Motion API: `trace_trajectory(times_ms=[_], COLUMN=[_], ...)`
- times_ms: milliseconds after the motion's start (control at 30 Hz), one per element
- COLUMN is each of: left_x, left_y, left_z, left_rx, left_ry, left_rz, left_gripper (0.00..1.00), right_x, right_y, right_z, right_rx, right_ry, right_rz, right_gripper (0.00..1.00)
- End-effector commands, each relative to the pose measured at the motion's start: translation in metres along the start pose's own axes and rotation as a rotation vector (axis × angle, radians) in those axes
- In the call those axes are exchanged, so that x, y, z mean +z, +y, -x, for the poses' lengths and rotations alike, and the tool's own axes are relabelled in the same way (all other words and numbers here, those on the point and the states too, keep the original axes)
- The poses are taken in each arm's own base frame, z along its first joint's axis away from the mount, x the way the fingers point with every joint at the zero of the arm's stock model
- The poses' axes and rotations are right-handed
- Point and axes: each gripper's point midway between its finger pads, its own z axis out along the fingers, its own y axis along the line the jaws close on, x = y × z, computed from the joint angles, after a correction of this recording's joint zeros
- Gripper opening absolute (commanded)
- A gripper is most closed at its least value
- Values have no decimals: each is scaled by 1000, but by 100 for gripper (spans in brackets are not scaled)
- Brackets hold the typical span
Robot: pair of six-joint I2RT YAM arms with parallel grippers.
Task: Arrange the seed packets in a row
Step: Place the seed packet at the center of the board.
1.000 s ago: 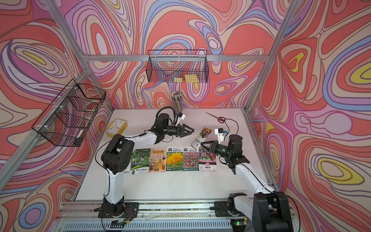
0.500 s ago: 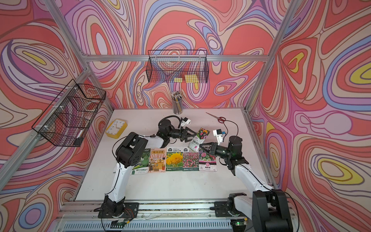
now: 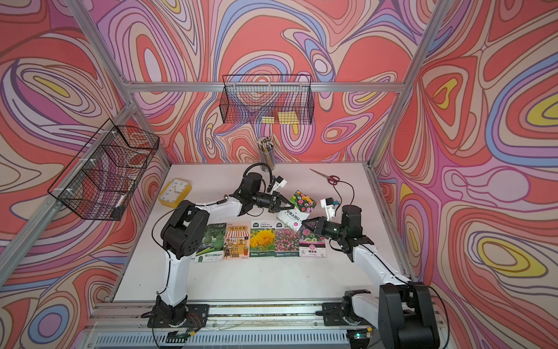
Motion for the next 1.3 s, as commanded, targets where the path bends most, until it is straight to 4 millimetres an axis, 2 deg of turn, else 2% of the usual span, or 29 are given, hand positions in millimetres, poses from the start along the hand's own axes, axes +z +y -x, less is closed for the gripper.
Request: trace_trajectory(times_ms=[0,167,300,367,400,500,567,667,767,867,933,1067,1267], left_x=[-6,-7,-4,5,12,42,68,105,141,166,170,172,196], left_y=[-1,-6,-8,-8,-6,0,7,23,29,36,44,65,72], left_z=[-5,-2,-3,-1,0,5,4,-2,-8,-14,-16,-17,-25], left_rx=[32,43,49,48,23,-40,-88,-176,-247,-293,-305,-374,-407], left_ry=[16,19,19,-15,-43,-157,-229,-308,-353,-388,-433,-527,-541], left_rz=[65,72,102,137,155,192,237,302,346,396,452,508,524], left_gripper=[9,0,0,0,0,0,0,0,0,0,0,0,0], right_x=[1,1,0,-4,-9,-40,-70,-95,-96,-98,-102,-96,-87], right_y=[-2,-3,-7,-13,-18,-37,-48,-45,-42,-51,-57,-72,-99], right_z=[5,6,8,15,19,41,52,63,62,56,53,41,30], right_rx=[-22,-25,-23,-15,-3,47,110,172,189,224,243,313,431], right_ry=[-6,-6,-9,-35,-57,-183,-269,-330,-299,-293,-307,-295,-279], right_rz=[-25,-30,-68,-149,-204,-452,-597,-617,-619,-636,-644,-595,-508], right_gripper=[0,0,0,27,36,48,57,70,73,73,74,74,75])
